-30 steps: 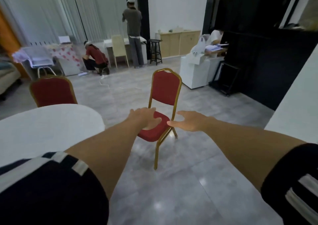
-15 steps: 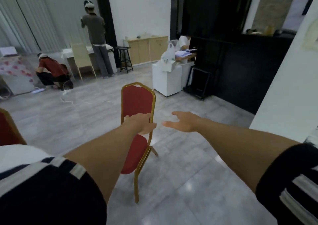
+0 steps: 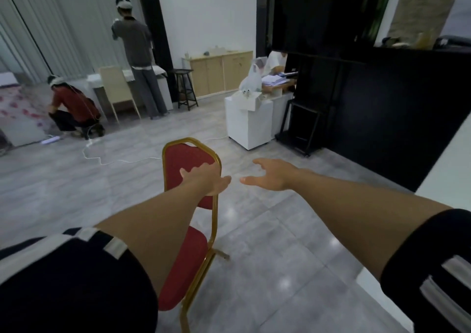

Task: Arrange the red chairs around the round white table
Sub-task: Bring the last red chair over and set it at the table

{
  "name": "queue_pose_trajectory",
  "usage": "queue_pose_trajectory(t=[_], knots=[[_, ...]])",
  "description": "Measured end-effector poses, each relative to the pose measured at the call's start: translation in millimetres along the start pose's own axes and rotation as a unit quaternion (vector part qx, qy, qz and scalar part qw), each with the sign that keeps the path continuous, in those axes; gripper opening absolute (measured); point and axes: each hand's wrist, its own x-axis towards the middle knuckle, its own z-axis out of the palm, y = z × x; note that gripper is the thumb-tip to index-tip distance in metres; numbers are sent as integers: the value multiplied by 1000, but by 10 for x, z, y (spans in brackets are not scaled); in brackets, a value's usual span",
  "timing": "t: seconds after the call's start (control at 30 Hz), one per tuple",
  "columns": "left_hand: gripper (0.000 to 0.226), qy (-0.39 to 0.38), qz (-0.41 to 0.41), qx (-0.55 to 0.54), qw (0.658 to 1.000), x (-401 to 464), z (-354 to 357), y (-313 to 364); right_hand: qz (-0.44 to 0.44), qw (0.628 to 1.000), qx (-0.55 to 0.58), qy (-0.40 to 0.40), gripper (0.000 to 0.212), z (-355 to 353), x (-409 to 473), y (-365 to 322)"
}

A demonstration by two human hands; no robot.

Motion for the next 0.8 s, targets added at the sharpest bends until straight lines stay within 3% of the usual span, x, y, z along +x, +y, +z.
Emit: queue_pose_trajectory(t=[0.17, 0.37, 0.8], knots=[[76, 16, -26, -21, 999, 811, -220, 259, -35, 999, -28, -17, 137, -448, 853, 425], [77, 12, -52, -25, 998, 1751, -330, 317, -75, 995, -36, -46, 117, -740, 1863, 651], [76, 25, -125, -4, 992, 3776, -830, -225, -166, 983, -57, -51, 106, -1183, 4127, 235]])
